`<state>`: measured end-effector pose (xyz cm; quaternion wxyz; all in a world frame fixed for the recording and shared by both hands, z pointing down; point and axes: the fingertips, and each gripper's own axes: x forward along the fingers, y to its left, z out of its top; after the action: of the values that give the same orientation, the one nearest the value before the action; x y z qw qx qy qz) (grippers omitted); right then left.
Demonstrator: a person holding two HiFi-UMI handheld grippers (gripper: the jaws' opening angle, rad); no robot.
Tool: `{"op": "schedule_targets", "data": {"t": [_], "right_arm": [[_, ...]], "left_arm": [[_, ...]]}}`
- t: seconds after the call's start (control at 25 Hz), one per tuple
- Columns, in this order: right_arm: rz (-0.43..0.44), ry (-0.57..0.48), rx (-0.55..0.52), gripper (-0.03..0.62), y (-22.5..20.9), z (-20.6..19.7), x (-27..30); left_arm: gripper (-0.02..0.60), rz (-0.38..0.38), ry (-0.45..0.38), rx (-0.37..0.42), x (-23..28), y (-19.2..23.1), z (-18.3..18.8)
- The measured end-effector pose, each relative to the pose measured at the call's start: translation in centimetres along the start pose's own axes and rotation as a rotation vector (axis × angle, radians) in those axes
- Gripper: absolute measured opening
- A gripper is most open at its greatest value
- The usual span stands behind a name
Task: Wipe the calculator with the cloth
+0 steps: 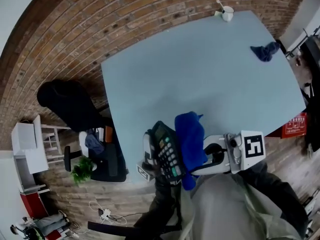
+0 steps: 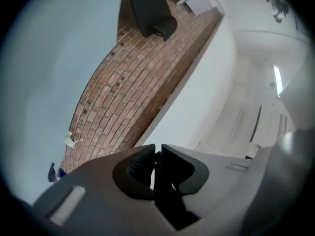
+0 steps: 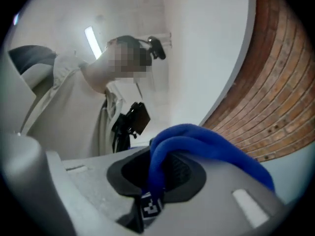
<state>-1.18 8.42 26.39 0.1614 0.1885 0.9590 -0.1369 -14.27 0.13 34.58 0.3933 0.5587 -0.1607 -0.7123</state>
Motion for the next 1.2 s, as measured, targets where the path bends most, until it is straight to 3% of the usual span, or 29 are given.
{"op": "schedule_targets", "data": {"t": [0.08, 0.12, 0.2, 0.28, 0.4, 0.56, 0.64, 0.72, 0.8, 0.92, 1.0, 1.2], "right_arm": [[0.060, 0.131, -0.066, 0.060, 1.5, -2.3, 1.5], [0.050, 0.207, -0.127, 0.060, 1.5, -3.4, 1.8], [-0.029, 0.312, -0.278, 0.060, -0.1, -4.5, 1.4], [-0.122, 0.322, -0.367, 0.060, -2.6, -3.9, 0.3], [-0.178, 0.242, -0.319, 0.060, -4.1, -2.7, 0.0], [0.016, 0.243, -0.196, 0.060, 0.9, -4.4, 1.8], [0.035, 0.214, -0.152, 0.060, 1.7, -4.0, 1.3], [-0.043, 0.088, -0.144, 0.061, 0.5, -0.9, 0.1], [-0.116, 0.010, -0.201, 0.060, -0.6, 2.5, -0.4], [-0.124, 0.158, -0.308, 0.060, -0.4, 3.0, 0.5], [-0.150, 0.236, -0.311, 0.060, -1.8, 2.2, 0.0], [-0.366, 0.098, -0.191, 0.060, -8.4, 4.2, -1.9]], "left_arm": [[0.048, -0.027, -0.028, -0.086, -0.2, 0.3, 0.1], [0.048, -0.041, -0.024, -0.121, -0.2, 0.2, -0.1], [0.048, -0.066, 0.006, -0.173, -0.2, 0.1, -0.8], [0.046, -0.071, 0.020, -0.189, -0.2, 0.1, -1.2], [0.046, -0.043, 0.007, -0.160, 0.0, 0.4, -1.2], [0.048, -0.014, -0.009, -0.128, 0.1, 0.8, -0.6], [0.048, -0.035, 0.005, -0.124, 0.3, 0.4, -0.6], [0.046, -0.054, 0.037, -0.102, 0.7, -0.2, -0.9], [0.046, -0.049, 0.069, -0.076, 0.8, -0.3, -1.2], [0.046, -0.046, 0.107, -0.074, 0.8, -0.2, -1.5], [0.046, -0.067, 0.142, -0.083, 0.9, -0.5, -2.0], [0.046, -0.057, 0.250, -0.033, 1.3, -0.8, -4.6]]}}
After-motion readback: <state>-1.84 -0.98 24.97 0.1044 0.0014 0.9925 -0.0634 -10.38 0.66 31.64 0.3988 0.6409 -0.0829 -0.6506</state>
